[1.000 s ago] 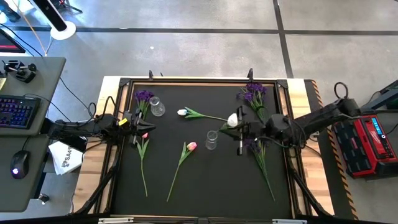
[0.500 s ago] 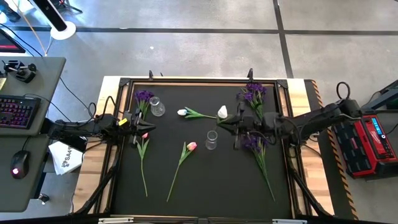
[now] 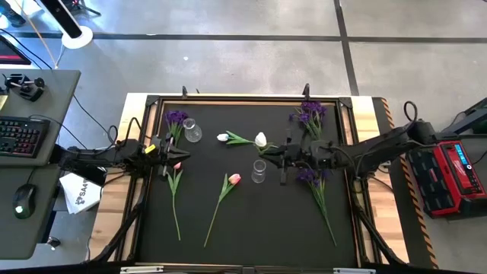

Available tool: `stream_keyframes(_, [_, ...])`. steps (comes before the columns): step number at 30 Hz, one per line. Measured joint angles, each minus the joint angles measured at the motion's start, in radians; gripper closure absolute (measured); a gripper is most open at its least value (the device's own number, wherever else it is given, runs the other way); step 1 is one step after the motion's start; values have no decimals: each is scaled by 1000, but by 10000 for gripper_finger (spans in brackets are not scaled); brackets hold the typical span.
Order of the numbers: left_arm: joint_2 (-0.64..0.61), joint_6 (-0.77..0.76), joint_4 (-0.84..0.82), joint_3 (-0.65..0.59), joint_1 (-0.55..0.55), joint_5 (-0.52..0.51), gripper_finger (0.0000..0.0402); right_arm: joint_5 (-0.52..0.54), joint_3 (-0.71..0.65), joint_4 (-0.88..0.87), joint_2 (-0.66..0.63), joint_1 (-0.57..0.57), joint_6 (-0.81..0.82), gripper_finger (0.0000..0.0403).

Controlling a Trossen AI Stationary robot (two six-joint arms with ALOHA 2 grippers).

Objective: Sort flowers into vase by color
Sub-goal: Put the bottom white tulip into the right transparent flower vase, then put the left violet flower into the left transparent flower vase

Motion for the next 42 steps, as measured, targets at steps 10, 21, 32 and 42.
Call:
stream_keyframes(10, [0, 0, 15, 0, 0, 1, 396, 83, 0, 46, 55, 0, -7, 357])
stream_keyframes(21, [0, 0, 14, 0, 0, 0, 396, 106, 0, -33, 21, 7, -21, 218])
stream_keyframes(32, [14, 18, 12, 0, 0, -60, 401, 329, 1, -233, -175, 112, 7, 205])
stream_keyframes(42, [79, 82, 40, 7, -40, -84, 401, 416, 1, -265, -167, 219, 4, 222])
